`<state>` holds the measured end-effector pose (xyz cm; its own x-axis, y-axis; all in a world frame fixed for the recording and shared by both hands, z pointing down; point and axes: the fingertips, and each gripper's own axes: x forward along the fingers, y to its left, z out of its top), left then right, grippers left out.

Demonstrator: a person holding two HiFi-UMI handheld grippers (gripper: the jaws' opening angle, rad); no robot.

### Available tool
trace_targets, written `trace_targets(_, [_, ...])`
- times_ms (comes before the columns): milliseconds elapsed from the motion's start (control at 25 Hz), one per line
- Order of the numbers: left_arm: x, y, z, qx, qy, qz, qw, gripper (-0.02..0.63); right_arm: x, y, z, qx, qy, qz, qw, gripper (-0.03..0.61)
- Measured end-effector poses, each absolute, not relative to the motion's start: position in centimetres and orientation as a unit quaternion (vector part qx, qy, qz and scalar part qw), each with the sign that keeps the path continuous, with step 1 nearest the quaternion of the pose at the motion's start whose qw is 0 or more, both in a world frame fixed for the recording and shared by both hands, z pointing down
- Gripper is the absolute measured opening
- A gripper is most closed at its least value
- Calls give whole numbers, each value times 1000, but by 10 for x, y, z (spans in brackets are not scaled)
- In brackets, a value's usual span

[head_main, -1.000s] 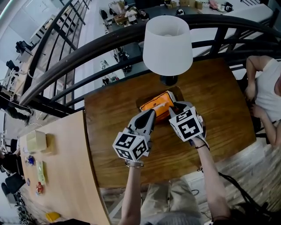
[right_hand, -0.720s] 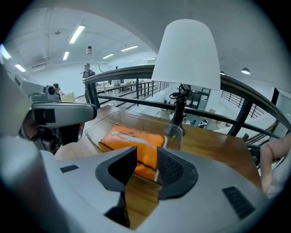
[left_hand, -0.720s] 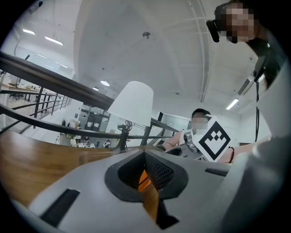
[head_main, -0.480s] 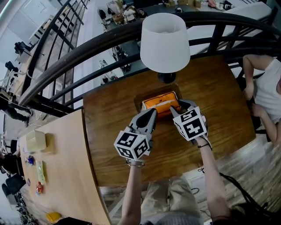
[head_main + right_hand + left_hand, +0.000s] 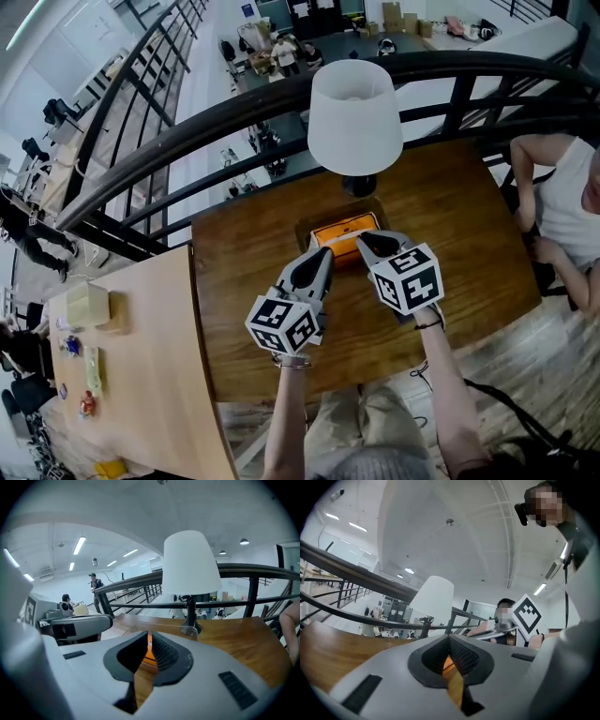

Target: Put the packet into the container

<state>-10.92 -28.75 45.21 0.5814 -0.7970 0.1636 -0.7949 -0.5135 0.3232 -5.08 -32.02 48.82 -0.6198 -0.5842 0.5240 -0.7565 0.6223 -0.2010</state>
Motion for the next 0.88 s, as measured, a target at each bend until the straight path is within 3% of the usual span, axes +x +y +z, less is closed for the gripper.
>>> trace_targets(880, [-95, -223, 363, 897, -431, 1, 96, 5, -74, -244, 368, 313, -939, 108, 96, 11])
